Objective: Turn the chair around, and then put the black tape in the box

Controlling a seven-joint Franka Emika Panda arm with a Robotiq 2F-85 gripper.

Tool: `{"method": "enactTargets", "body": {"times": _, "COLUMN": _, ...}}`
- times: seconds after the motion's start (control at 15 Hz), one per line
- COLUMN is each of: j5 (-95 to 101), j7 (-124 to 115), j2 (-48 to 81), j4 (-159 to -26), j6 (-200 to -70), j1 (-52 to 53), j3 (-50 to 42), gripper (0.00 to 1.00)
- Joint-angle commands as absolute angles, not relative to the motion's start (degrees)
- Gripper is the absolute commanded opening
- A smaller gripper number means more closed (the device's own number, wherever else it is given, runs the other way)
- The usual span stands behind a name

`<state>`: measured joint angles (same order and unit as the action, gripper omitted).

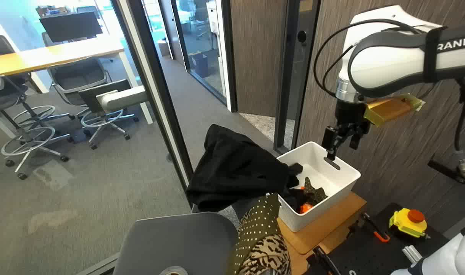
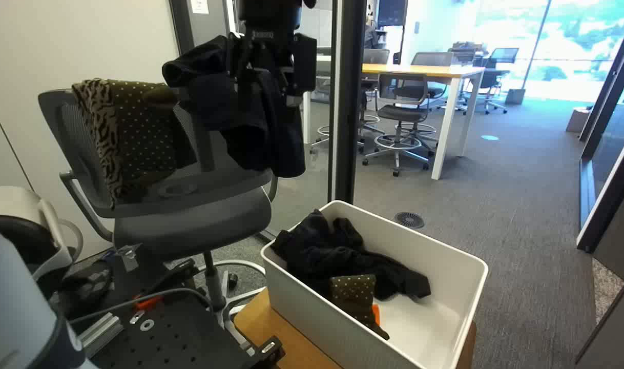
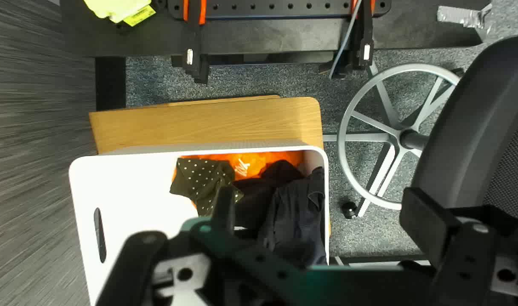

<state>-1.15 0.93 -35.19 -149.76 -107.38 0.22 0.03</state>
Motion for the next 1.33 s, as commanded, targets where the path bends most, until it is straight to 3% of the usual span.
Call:
{"method": "enactTargets", "body": {"times": 0.0, "j5": -1.10, "j7": 0.91, "j2": -35.19, "j4": -149.50, "j6": -107.28, "j1": 0.28, "j3": -0.04, "gripper": 1.00}}
{"method": "enactTargets", "body": {"times": 0.73, "j5": -4.27, "j7": 0.88, "j2": -32.25, "j4": -142.89, "j6": -109.73, "j1": 4.03, "j3": 2.11, "gripper": 1.00}}
{"method": "enactTargets", "body": {"times": 1.27, "j5": -25.27, "j7": -1.59, "j2": -31.62, "j4": -137.80, "j6": -110.36, "j1": 11.93, "j3": 4.56, "gripper": 1.00}}
